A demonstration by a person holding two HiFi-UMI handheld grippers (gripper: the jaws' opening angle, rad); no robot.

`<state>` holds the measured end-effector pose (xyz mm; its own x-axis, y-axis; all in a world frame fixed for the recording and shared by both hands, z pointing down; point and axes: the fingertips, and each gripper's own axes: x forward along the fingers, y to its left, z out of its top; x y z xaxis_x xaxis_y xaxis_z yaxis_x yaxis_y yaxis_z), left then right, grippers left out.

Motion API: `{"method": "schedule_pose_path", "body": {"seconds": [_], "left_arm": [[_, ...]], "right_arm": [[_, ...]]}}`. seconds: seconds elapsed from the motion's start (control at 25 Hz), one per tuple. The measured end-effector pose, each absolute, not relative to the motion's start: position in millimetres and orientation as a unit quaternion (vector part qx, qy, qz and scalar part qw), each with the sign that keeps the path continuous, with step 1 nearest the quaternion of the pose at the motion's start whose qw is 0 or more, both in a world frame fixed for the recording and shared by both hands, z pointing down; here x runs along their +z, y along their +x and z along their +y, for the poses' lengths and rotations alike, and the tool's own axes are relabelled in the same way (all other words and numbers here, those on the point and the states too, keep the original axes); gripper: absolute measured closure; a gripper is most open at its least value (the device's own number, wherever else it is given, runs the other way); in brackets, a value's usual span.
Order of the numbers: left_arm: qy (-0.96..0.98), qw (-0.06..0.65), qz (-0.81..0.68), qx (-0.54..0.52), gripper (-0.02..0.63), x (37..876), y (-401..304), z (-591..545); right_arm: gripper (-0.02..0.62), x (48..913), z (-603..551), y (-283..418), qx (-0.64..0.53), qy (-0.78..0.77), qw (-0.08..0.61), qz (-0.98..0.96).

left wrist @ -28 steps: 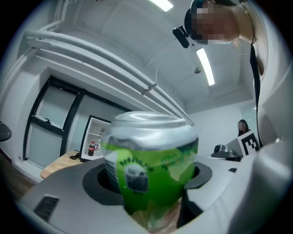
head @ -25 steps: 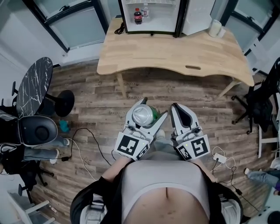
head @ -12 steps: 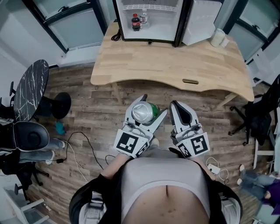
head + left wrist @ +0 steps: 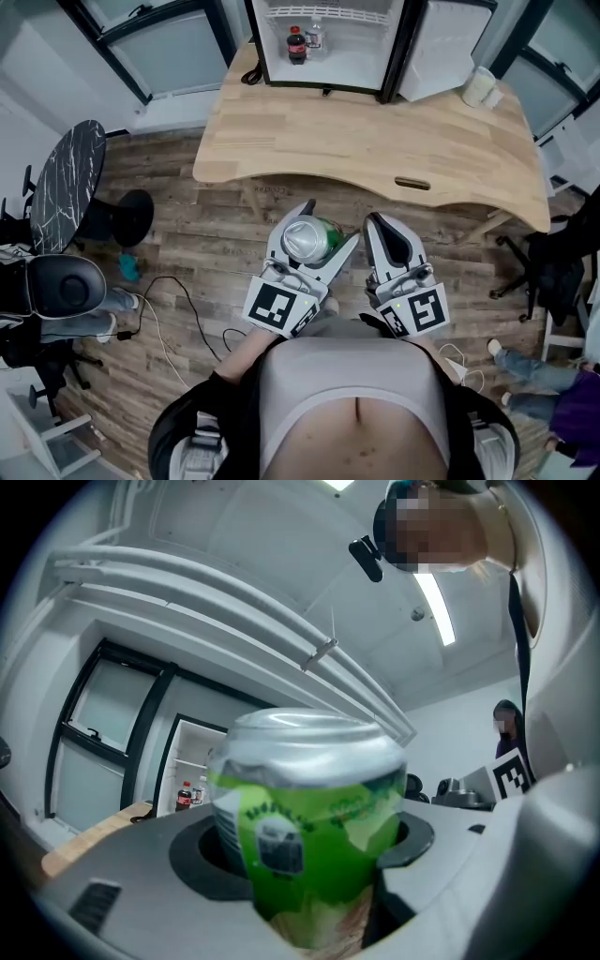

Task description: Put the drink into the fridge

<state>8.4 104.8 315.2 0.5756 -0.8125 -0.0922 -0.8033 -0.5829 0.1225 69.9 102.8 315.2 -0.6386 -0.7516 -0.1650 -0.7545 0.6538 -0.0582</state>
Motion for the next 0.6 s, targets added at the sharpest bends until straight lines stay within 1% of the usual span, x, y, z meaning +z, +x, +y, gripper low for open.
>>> {"method": "schedule_pose_path", "body": {"seconds": [0.16, 0.6], "left_arm": [[0.887, 0.044, -0.455, -0.066, 0.264, 313, 7, 99], [0.882, 0.036, -0.463, -0.074, 0.264, 312, 3, 81]], "right_arm": [[0.557, 311, 94, 65, 0.011, -0.413, 0.09, 0.906], [0.557, 309, 82, 70, 0.008, -0.416, 0.099, 0.904]]}}
